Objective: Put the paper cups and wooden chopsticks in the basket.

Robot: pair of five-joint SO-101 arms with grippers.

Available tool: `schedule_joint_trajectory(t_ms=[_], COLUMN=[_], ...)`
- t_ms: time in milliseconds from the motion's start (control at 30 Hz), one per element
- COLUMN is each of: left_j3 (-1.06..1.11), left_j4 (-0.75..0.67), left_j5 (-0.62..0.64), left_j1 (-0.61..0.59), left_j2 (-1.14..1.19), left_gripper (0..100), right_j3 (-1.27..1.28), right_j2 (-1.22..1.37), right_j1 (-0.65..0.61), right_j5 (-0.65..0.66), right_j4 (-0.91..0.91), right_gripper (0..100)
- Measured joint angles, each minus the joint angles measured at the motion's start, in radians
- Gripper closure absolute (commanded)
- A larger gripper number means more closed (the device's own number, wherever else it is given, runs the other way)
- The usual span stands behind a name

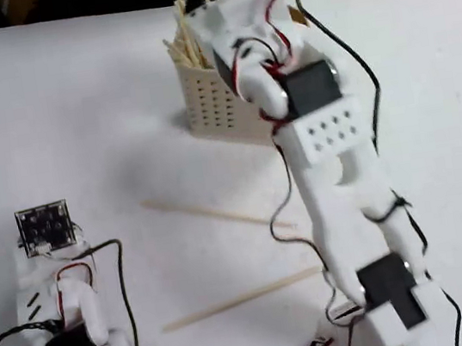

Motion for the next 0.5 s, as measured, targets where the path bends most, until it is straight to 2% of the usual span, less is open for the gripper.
schedule_joint_trajectory(t_ms=[167, 333, 500], left_j3=[0.000, 0.000, 0.000], left_j4=[0.000, 0.000, 0.000], left_j5=[0.000, 0.000, 0.000], left_j1=[0.000, 0.000, 0.000], left_j2=[0.000, 0.000, 0.000], left_gripper=[98, 98, 98], right_j3=[0.000, 0.005, 0.129], right_j2=[-0.095, -0.117, -0.155], right_j1=[0.023, 0.124, 0.264], right_j5=[0.000, 0.000, 0.000], right_j4=[0.272, 0.543, 0.635], right_gripper=[97.9, 98.1, 98.1])
